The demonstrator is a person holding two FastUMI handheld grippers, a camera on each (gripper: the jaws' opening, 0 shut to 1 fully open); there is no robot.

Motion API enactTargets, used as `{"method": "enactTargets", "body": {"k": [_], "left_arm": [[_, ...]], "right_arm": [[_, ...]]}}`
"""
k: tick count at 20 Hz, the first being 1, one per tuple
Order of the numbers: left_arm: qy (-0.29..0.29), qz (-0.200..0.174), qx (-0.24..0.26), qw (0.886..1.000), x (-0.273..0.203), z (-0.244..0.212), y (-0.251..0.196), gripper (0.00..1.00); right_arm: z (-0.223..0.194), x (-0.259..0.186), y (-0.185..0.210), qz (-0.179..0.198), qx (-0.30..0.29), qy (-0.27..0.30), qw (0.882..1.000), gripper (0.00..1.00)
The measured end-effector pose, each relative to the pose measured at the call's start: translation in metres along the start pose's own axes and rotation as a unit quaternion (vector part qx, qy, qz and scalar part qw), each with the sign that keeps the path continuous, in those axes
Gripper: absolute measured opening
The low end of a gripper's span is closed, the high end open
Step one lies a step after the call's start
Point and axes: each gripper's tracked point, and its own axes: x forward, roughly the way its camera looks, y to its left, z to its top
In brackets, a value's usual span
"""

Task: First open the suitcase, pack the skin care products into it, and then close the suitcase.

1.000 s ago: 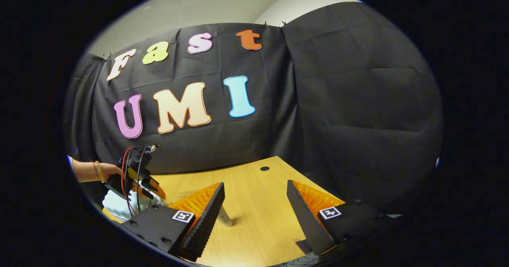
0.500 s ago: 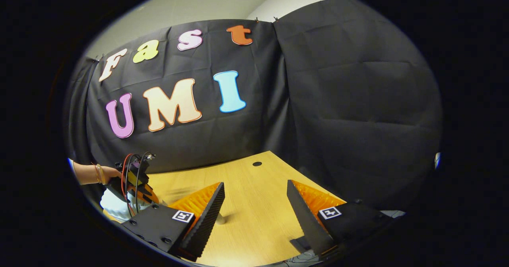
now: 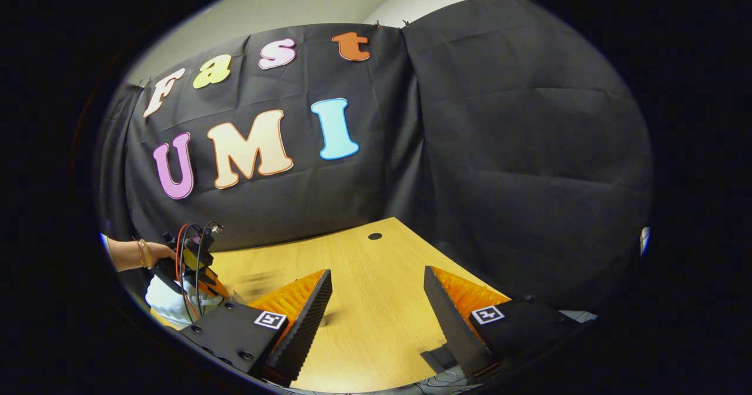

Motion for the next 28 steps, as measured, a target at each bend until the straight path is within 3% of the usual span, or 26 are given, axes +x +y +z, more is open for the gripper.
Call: {"method": "enactTargets", "body": {"k": [3,8,12,14,19,20,23,24,27,28], "left_arm": [[-0.006,-0.001,0.007,1.000,-0.010,0.002,-0.004,0.05],[-0.008,-0.045,-0.010,0.999,-0.040,0.003,-0.015,0.05],[-0.039,-0.058,-0.002,0.998,-0.073,0.009,-0.012,0.05],[-0.054,-0.065,0.005,0.996,-0.094,0.006,-0.010,0.05],[-0.089,-0.096,-0.001,0.991,-0.144,0.006,0.008,0.05],[-0.098,-0.097,-0.002,0.990,-0.154,0.005,0.014,0.05],[-0.131,-0.090,-0.004,0.987,-0.181,0.005,0.039,0.05],[-0.141,-0.084,-0.005,0.986,-0.194,0.006,0.052,0.05],[-0.167,-0.053,-0.017,0.984,-0.225,0.007,0.106,0.05],[-0.173,-0.041,-0.022,0.984,-0.232,0.007,0.124,0.05]], "right_arm": [[-0.002,0.003,0.004,0.008,0.001,0.002,1.000,0.98],[-0.005,0.011,0.022,0.032,-0.001,0.005,0.999,0.98],[-0.008,0.014,0.042,0.057,0.001,0.009,0.998,0.94],[-0.008,0.016,0.054,0.070,0.000,0.008,0.998,0.98],[-0.009,0.017,0.086,0.103,-0.003,0.005,0.995,0.94],[-0.009,0.017,0.092,0.109,-0.004,0.004,0.994,0.98],[-0.013,0.017,0.109,0.122,-0.004,0.003,0.992,0.94],[-0.014,0.016,0.115,0.127,-0.002,0.003,0.992,0.98],[-0.021,0.013,0.137,0.144,0.002,0.010,0.990,0.94],[-0.022,0.012,0.144,0.149,0.001,0.010,0.989,0.98]]}}
